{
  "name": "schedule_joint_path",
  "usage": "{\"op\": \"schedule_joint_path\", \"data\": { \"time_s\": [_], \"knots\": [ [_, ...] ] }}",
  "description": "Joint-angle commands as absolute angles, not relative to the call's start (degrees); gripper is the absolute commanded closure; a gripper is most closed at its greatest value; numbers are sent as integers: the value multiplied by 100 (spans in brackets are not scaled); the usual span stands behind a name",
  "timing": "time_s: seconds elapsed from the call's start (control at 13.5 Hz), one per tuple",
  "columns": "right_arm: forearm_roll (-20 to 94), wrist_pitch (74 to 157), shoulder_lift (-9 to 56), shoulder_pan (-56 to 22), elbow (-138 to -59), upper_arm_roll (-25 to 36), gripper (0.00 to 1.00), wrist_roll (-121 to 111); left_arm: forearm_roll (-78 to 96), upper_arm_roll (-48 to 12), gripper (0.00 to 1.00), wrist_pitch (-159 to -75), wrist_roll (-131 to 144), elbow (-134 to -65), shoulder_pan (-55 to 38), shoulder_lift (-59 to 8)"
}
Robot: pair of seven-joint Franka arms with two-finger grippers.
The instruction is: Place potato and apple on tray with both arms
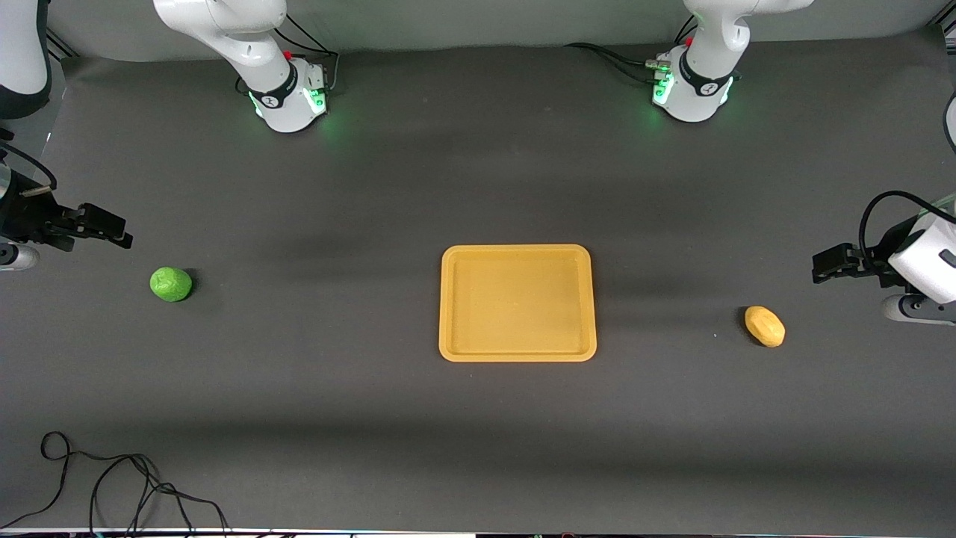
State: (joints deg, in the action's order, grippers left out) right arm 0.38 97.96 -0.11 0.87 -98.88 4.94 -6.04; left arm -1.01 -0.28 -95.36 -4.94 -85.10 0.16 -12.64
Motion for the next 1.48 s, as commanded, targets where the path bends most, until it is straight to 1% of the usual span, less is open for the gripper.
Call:
{"op": "schedule_joint_path", "data": {
  "time_s": [0.0,0.3,0.37,0.52,0.67,0.81,0.96,1.26,1.41],
  "knots": [
    [26,9765,-97,18,-9888,527,0,-677,-167,-18,2,-9615,-501,-8543,-9,-1239],
    [26,9765,-88,9,-9879,527,0,-668,-167,-18,2,-9650,-510,-8543,9,-1239],
    [26,9765,-79,9,-9870,519,0,-668,-167,-18,4,-9737,-536,-8543,26,-1231],
    [26,9765,-79,9,-9870,519,0,-668,-167,-9,4,-9826,-737,-8552,35,-1195],
    [26,9765,-62,9,-9870,519,0,-668,-141,-9,1,-9782,-642,-8543,26,-1195],
    [26,9765,-27,9,-9844,519,0,-668,-123,-9,1,-9765,-467,-8543,9,-1204],
    [26,9765,-26,9,-9835,519,0,-659,-123,-9,1,-9572,-457,-8534,9,-1204],
    [26,9765,-18,9,-9835,519,0,-659,-149,-9,1,-9562,-448,-8543,0,-1195],
    [26,9765,-18,9,-9835,519,0,-659,-158,9,2,-9615,-475,-8613,26,-1221]
  ]
}}
